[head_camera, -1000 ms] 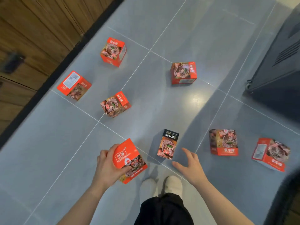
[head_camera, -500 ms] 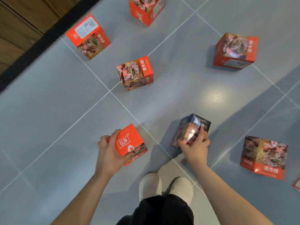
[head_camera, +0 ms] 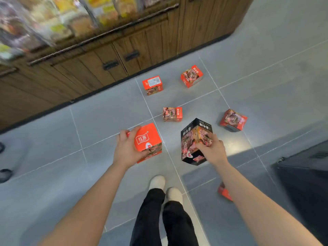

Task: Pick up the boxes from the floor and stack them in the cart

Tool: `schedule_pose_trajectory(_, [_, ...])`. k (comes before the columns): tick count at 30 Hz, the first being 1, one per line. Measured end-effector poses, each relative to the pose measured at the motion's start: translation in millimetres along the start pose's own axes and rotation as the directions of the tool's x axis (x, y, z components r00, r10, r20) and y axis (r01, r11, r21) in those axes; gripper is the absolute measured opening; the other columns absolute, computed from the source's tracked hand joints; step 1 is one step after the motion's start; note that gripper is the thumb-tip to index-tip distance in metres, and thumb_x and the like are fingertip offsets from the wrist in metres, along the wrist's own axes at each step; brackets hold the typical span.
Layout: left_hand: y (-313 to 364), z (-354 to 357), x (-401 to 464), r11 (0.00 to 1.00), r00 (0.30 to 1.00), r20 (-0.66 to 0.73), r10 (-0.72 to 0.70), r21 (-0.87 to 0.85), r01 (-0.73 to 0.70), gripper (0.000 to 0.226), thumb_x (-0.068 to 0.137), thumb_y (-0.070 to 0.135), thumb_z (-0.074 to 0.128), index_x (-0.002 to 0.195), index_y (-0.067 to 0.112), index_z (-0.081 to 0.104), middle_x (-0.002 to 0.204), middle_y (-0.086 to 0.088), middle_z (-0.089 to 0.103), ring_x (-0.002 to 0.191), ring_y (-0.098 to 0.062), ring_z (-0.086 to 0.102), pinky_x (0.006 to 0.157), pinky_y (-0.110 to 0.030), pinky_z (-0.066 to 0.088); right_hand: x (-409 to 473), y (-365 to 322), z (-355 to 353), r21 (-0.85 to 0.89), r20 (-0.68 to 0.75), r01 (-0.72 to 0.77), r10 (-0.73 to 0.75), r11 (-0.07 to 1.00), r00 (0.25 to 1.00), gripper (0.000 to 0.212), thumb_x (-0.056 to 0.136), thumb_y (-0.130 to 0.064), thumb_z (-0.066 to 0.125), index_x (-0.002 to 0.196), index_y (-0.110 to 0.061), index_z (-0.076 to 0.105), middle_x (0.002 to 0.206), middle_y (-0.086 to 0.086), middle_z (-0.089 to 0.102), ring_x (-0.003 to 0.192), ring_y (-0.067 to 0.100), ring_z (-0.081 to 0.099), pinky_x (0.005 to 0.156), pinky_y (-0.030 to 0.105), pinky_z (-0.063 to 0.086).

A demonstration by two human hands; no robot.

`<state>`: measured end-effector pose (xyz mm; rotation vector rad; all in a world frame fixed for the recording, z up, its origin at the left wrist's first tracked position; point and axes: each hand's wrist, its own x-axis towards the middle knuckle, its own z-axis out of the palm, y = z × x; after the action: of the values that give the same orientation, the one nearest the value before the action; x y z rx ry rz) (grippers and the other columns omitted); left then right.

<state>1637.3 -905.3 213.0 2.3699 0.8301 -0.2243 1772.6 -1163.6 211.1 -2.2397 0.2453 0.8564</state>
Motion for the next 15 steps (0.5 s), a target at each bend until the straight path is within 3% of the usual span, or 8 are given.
schedule_pose_trajectory(2, [8, -25, -27, 0.999, 0.999, -0.044, -0.028, -0.038, 0.026, 0.094, 0.057, 0.039, 0.084, 0.138, 0.034, 0.036, 0.118, -0.006, 0.037, 0.114, -0.027, 0.037, 0.096, -0.039, 0.039, -24, -25, -13, -0.049, 0.042, 0.077, -0.075, 0.996, 0.996, 0.096, 0.039, -0.060, 0.058, 0.129, -0.030, 0.047, 0.116, 0.007, 0.050, 0.095, 0.022, 0.052, 0.087, 0.029, 0.042])
schedule_pose_trajectory(5, [10, -57, -69, 0.995, 0.992, -0.101, -0.081, -0.066, 0.074, 0.095, 0.058, 0.041, 0.084, 0.138, 0.035, 0.034, 0.121, -0.006, 0.036, 0.116, -0.026, 0.037, 0.098, -0.038, 0.039, -59, -57, -24, -0.155, 0.127, 0.206, -0.187, 0.966, 0.974, 0.083, 0.049, -0.053, 0.061, 0.128, -0.029, 0.048, 0.115, 0.008, 0.051, 0.089, 0.022, 0.051, 0.080, 0.026, 0.038])
schedule_pose_trajectory(9, [0, -97, -121, 0.978, 0.970, -0.171, -0.171, -0.150, 0.145, 0.098, 0.055, 0.040, 0.086, 0.139, 0.033, 0.036, 0.123, -0.007, 0.035, 0.119, -0.025, 0.035, 0.100, -0.033, 0.035, -102, -94, -26, -0.279, 0.212, 0.392, -0.342, 0.877, 0.916, 0.072, 0.060, -0.048, 0.066, 0.127, -0.026, 0.052, 0.114, 0.007, 0.048, 0.103, 0.028, 0.058, 0.084, 0.026, 0.040])
schedule_pose_trajectory(12, [-17, -122, -150, 0.959, 0.952, -0.206, -0.225, -0.220, 0.179, 0.100, 0.049, 0.048, 0.076, 0.139, 0.034, 0.036, 0.124, -0.006, 0.034, 0.121, -0.024, 0.034, 0.103, -0.034, 0.035, -128, -120, -16, -0.321, 0.278, 0.522, -0.448, 0.790, 0.849, 0.075, 0.053, -0.049, 0.058, 0.123, -0.023, 0.057, 0.108, 0.000, 0.042, 0.107, 0.028, 0.057, 0.092, 0.032, 0.044])
schedule_pose_trajectory(15, [-39, -151, -175, 0.949, 0.927, -0.254, -0.276, -0.223, 0.221, 0.101, 0.047, 0.051, 0.072, 0.140, 0.036, 0.034, 0.123, -0.004, 0.034, 0.118, -0.023, 0.036, 0.103, -0.035, 0.037, -151, -152, 2, -0.354, 0.323, 0.636, -0.549, 0.686, 0.771, 0.076, 0.046, -0.053, 0.050, 0.114, -0.020, 0.062, 0.105, -0.002, 0.040, 0.102, 0.025, 0.058, 0.089, 0.032, 0.044])
